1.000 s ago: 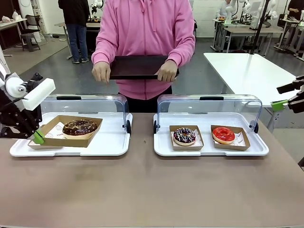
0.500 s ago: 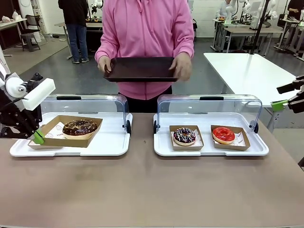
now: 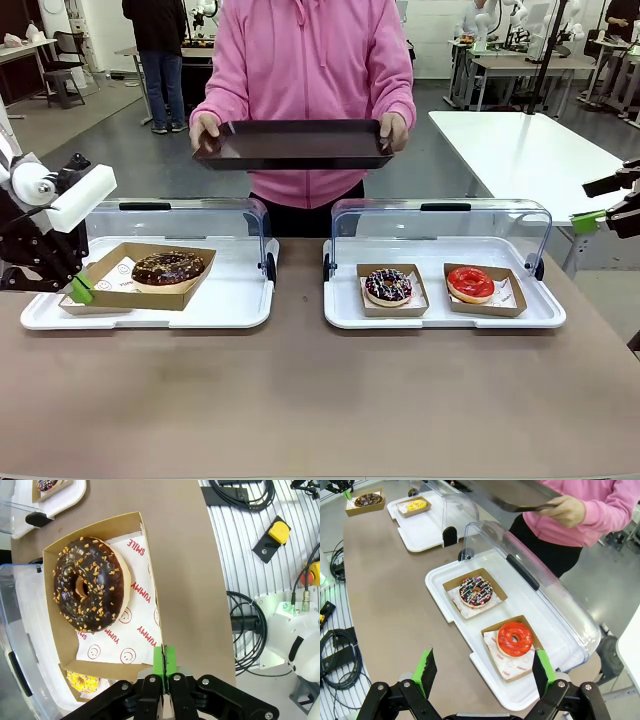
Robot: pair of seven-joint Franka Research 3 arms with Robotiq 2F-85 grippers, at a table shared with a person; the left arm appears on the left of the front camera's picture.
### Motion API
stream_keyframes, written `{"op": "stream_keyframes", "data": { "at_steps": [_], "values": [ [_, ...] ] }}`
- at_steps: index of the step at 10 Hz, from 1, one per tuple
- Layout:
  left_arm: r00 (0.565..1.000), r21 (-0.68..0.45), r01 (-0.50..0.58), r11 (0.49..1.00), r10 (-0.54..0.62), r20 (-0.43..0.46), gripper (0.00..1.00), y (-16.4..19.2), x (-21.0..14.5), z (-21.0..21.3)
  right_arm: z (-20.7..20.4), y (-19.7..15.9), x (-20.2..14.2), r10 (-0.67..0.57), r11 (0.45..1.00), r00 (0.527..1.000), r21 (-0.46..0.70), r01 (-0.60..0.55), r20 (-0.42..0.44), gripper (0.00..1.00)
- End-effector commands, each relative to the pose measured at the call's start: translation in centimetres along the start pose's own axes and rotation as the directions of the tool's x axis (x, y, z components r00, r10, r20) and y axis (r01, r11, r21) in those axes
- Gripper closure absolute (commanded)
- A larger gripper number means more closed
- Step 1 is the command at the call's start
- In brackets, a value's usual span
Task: Provide the desired donut to the person.
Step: Place the picked Paper togo box onto the Handle tray extended by the person.
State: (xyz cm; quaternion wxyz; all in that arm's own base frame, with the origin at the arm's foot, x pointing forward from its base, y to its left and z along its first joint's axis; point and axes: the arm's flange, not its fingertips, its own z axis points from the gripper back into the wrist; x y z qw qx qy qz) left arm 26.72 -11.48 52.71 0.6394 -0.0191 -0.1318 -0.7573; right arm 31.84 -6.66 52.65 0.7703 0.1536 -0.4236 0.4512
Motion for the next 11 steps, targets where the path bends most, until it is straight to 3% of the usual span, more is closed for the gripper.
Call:
{"op": "stream_keyframes", "data": {
  "at_steps": [1,10,11],
  "values": [
    [1.0,0.017,-0.012,1.0,0.012,-0.01,1.0,0.0,0.2,0.1,-0.2,0.0,0.0,0.001,1.0,1.0,0.012,-0.001,0.011,0.0],
    [1.0,0.0,0.0,1.0,0.0,0.0,0.99,0.0,0.0,0.0,-0.2,0.0,0.0,0.001,1.0,1.0,0.012,-0.001,0.011,0.0],
    [0.995,0.094,0.076,0.993,-0.082,0.056,0.99,-0.5,1.6,1.0,-0.2,0.0,0.0,0.001,1.0,1.0,0.012,-0.001,0.011,0.0]
  ]
}}
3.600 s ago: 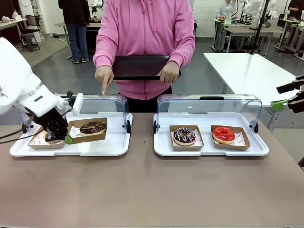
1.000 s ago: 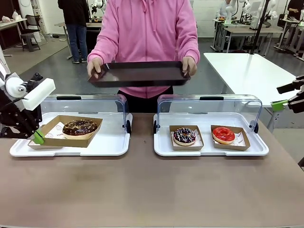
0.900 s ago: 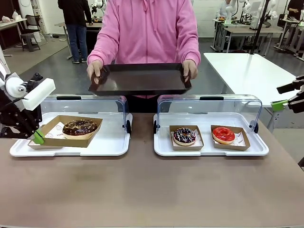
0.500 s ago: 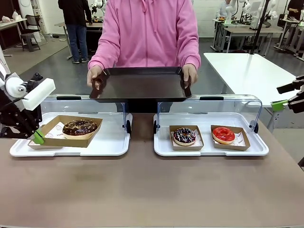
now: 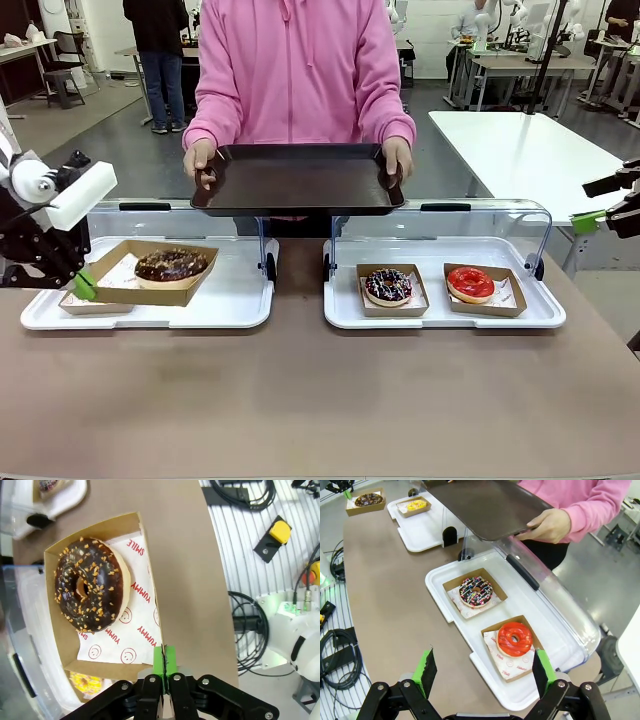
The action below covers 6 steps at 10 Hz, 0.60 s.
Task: Provide the desired donut to the person.
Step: Place the picked Paper togo box onto the Handle tray extended by the person.
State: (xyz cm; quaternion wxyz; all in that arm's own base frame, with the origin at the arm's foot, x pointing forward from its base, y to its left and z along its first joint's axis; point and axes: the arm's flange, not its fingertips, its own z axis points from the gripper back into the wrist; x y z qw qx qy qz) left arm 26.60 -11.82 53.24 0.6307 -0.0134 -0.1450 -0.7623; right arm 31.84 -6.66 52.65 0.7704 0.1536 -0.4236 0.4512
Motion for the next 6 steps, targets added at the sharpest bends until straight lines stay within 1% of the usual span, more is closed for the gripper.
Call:
{"op": "stream_keyframes", "data": {
  "at_steps": [1,2,3,4,5,6],
  "values": [
    [0.998,0.157,0.044,0.987,-0.052,0.043,0.99,0.2,2.7,2.0,-0.2,0.0,0.0,0.001,1.0,1.0,0.012,-0.001,0.011,0.0],
    [0.998,0.183,0.045,0.982,-0.053,0.038,0.99,1.9,3.7,3.3,-0.2,0.0,0.0,0.001,1.0,1.0,0.012,-0.001,0.011,0.0],
    [1.0,0.187,0.014,0.982,-0.017,0.011,0.99,4.9,4.3,3.9,-0.2,0.0,0.0,0.001,1.0,1.0,0.012,-0.001,0.011,0.0],
    [0.999,0.194,0.019,0.981,-0.024,0.023,0.99,8.3,4.9,3.8,-0.2,0.0,0.0,0.001,1.0,1.0,0.012,-0.001,0.011,0.0],
    [1.0,0.22,-0.016,0.975,0.013,0.017,0.99,11.8,5.4,3.5,-0.2,0.0,0.0,0.001,1.0,1.0,0.012,-0.001,0.011,0.0],
    [0.999,0.235,-0.05,0.971,0.045,0.028,0.99,14.6,5.8,2.7,-0.2,0.0,0.0,0.001,1.0,1.0,0.012,-0.001,0.011,0.0]
  ]
}}
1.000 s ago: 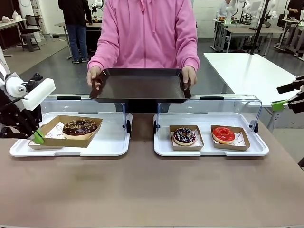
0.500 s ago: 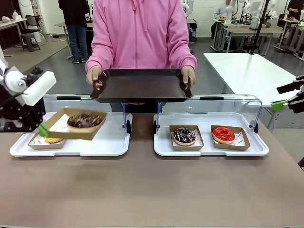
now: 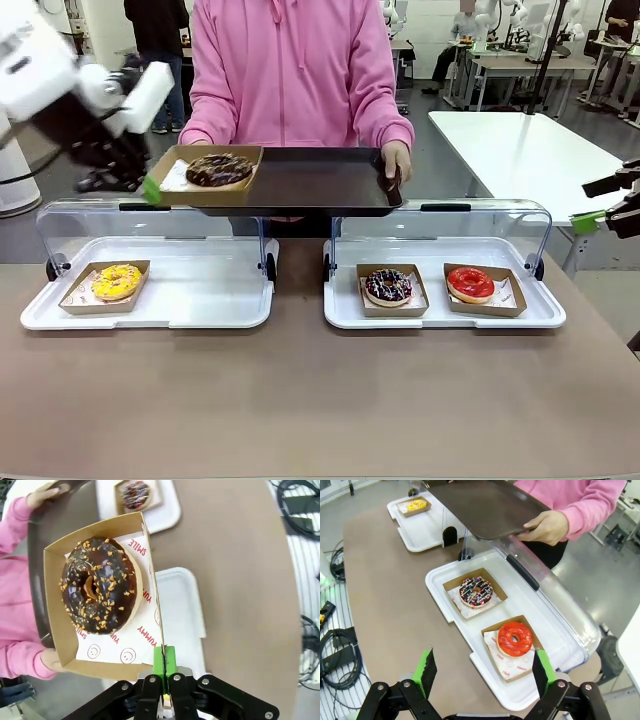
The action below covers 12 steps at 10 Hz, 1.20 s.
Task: Provide the desired donut to the person.
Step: Place the picked Paper togo box onto the Handle tray extended by the person.
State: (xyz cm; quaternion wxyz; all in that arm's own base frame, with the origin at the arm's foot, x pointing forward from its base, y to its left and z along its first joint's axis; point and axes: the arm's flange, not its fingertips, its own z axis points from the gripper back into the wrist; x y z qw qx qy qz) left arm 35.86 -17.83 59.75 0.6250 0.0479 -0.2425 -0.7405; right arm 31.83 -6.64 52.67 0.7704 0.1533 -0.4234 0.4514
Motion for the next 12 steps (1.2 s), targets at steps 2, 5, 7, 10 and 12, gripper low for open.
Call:
{"op": "stream_keyframes", "data": {
  "at_steps": [2,5,7,10,12],
  "values": [
    [0.995,0.007,-0.063,0.998,0.063,-0.081,0.99,8.0,1.1,-4.6,-0.2,-0.1,0.0,0.0,1.0,1.0,0.012,0.0,0.011,0.0],
    [0.991,0.006,-0.079,0.997,0.08,-0.109,0.99,12.4,0.9,-8.1,-0.2,-0.1,0.0,0.0,1.0,1.0,0.012,0.0,0.011,0.0],
    [0.99,-0.011,-0.055,0.998,0.054,-0.128,0.99,14.2,0.4,-10.4,-0.2,-0.1,0.0,0.0,1.0,1.0,0.012,0.0,0.011,0.0],
    [0.991,-0.034,-0.063,0.997,0.058,-0.123,0.99,15.0,-0.6,-12.8,-0.2,-0.1,0.0,0.0,1.0,1.0,0.012,0.0,0.011,0.0],
    [0.992,-0.029,-0.048,0.998,0.044,-0.118,0.99,14.9,-0.8,-14.4,-0.2,-0.1,0.0,0.0,1.0,1.0,0.012,0.0,0.011,0.0]
  ]
}}
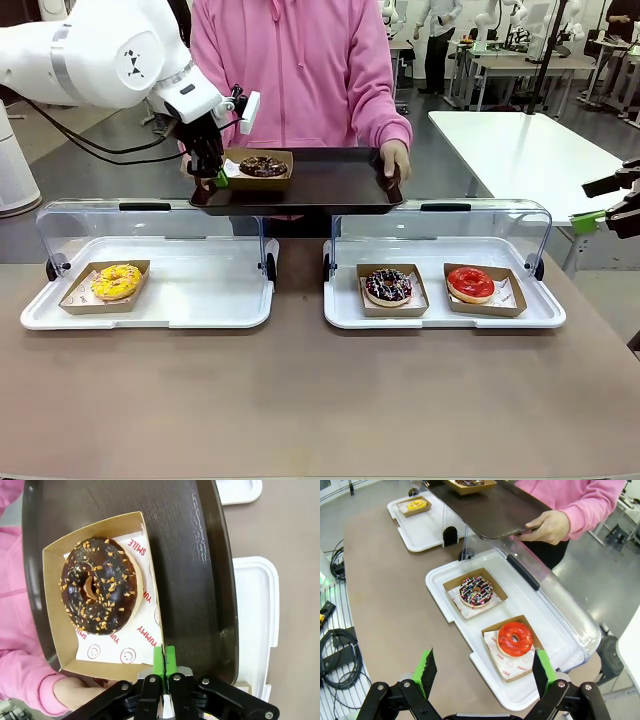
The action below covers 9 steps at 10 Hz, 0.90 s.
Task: Provide the desired donut to the person.
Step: Place the picked Paper togo box onto the Handle tray extended by the person.
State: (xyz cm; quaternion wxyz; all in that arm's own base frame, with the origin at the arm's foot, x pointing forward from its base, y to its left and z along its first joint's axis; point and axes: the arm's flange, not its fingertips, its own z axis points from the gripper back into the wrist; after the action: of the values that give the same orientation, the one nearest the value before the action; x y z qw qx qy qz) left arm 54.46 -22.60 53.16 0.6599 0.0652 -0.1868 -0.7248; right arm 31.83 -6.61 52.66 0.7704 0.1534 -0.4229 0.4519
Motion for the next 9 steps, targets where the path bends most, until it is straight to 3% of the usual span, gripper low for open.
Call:
{"op": "stream_keyframes", "data": {
  "at_steps": [1,2,3,4,5,7,8,9],
  "values": [
    [1.0,0.024,0.018,1.0,-0.018,0.013,0.99,0.4,0.3,-0.5,-0.1,-0.1,0.0,0.0,1.0,1.0,0.011,0.0,0.012,0.0],
    [0.999,0.01,0.009,1.0,-0.009,0.035,0.89,0.4,0.4,-0.4,-0.1,-0.1,0.0,0.0,1.0,1.0,0.011,0.0,0.012,0.0],
    [0.999,0.024,0.019,1.0,-0.02,0.032,0.44,0.0,0.8,0.2,-0.1,-0.1,0.0,0.0,1.0,1.0,0.011,0.0,0.012,0.0],
    [1.0,0.031,0.007,0.999,-0.008,0.026,0.34,-0.1,0.8,0.7,-0.1,-0.1,0.0,0.0,1.0,1.0,0.011,0.0,0.012,0.0],
    [0.999,0.015,-0.005,1.0,0.005,0.032,0.0,-0.2,0.7,0.8,-0.1,-0.1,0.0,0.0,1.0,1.0,0.011,0.0,0.012,0.0],
    [0.999,0.003,-0.021,1.0,0.021,0.042,0.0,-0.6,0.9,1.5,-0.1,-0.1,0.0,0.0,1.0,1.0,0.011,0.0,0.012,0.0],
    [0.999,-0.007,-0.026,1.0,0.027,0.042,0.12,-0.8,0.9,1.8,-0.1,-0.1,0.0,0.0,1.0,1.0,0.011,0.0,0.012,0.0],
    [0.998,-0.01,-0.022,1.0,0.023,0.055,0.03,-1.1,1.1,2.2,-0.1,-0.1,0.0,0.0,1.0,1.0,0.011,0.0,0.012,0.0]
  ]
}}
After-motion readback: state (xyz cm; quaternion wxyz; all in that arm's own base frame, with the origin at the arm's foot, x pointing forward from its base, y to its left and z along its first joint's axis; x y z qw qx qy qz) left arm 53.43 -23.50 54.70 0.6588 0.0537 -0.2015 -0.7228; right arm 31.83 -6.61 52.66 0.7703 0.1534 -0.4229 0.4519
